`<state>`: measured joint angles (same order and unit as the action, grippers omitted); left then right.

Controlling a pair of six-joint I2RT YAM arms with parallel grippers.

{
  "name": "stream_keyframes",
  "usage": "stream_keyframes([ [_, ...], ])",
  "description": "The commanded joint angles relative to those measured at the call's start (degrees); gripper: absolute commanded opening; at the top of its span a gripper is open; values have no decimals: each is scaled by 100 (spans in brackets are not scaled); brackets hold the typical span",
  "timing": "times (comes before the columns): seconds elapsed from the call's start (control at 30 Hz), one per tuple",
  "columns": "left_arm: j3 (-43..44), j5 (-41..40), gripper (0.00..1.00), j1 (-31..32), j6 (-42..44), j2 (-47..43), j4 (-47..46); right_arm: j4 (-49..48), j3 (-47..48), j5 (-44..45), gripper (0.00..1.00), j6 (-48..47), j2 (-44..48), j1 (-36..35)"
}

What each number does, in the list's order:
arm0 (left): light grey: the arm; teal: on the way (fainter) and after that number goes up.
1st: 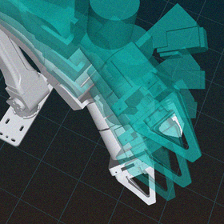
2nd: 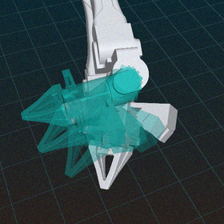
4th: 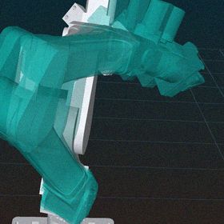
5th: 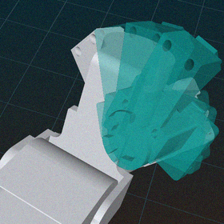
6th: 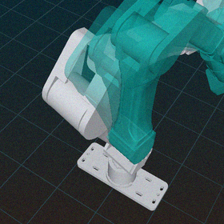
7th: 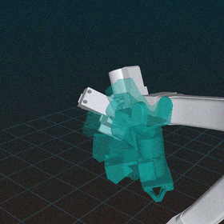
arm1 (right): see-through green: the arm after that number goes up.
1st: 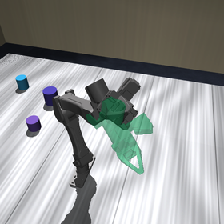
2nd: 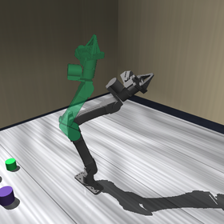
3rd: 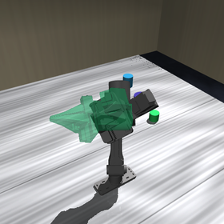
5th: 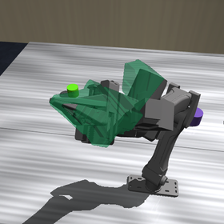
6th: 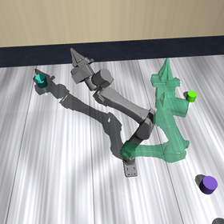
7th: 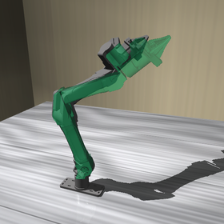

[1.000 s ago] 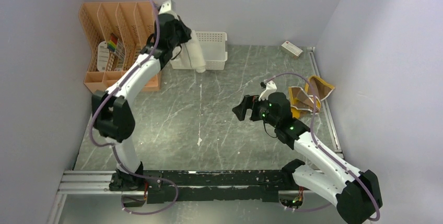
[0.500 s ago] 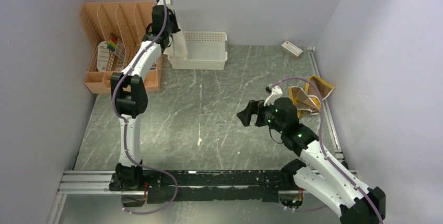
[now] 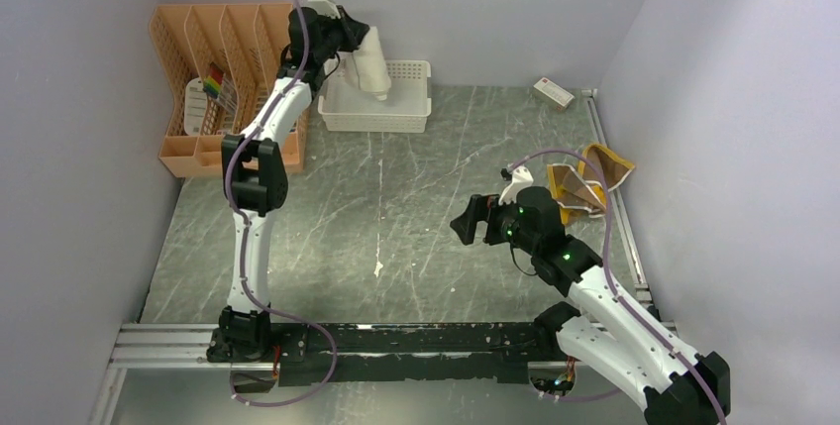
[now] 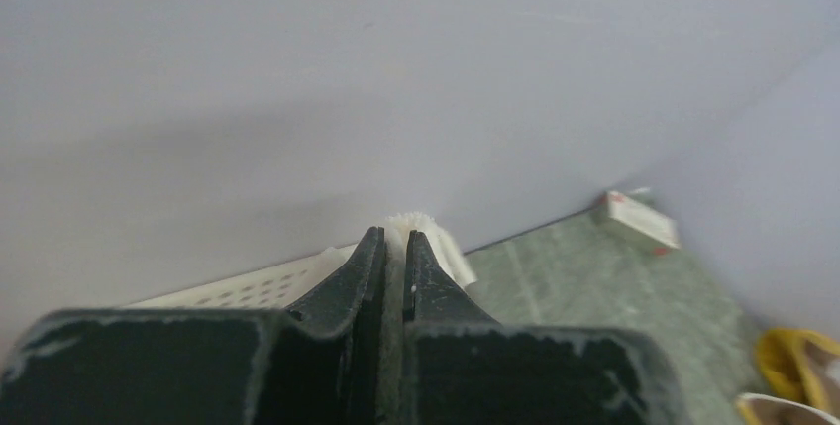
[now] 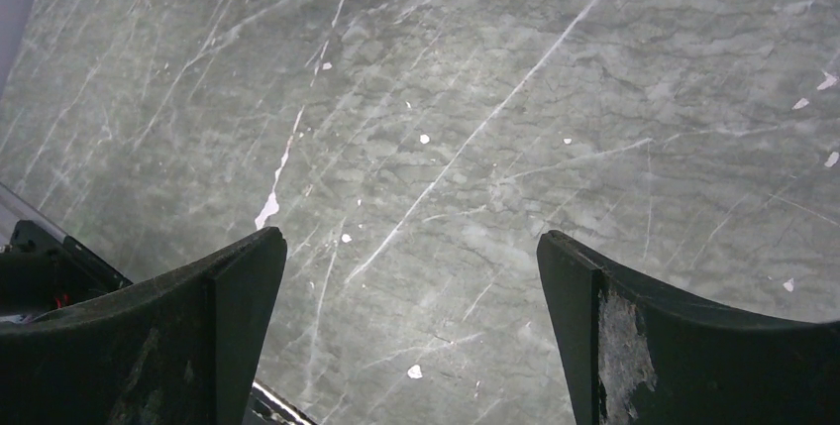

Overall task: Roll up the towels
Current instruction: Place the towel in the bin.

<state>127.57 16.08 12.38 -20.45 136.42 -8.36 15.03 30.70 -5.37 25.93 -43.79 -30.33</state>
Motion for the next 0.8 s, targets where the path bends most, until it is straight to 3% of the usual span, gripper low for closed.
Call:
stream_keyframes([
  [0.0, 307, 1460, 7, -205, -1188, 426, -973, 157, -49, 24, 100, -56, 103, 14],
  [0.2, 521, 2367, 7, -502, -2044, 1189, -1077, 223, -21, 57, 100, -101, 157, 9],
  [0.37, 288, 2308, 7, -666, -1627, 1267, -668, 232, -45, 64, 100, -119, 220, 11],
  [0.5, 646, 1989, 7, -808, -1247, 1406, 188, 232, -94, 51, 100, -118, 218, 9],
  [0.77, 742, 556, 7, -847, -101, 1183, 1489, 82, -138, -77, 100, -53, 116, 14],
])
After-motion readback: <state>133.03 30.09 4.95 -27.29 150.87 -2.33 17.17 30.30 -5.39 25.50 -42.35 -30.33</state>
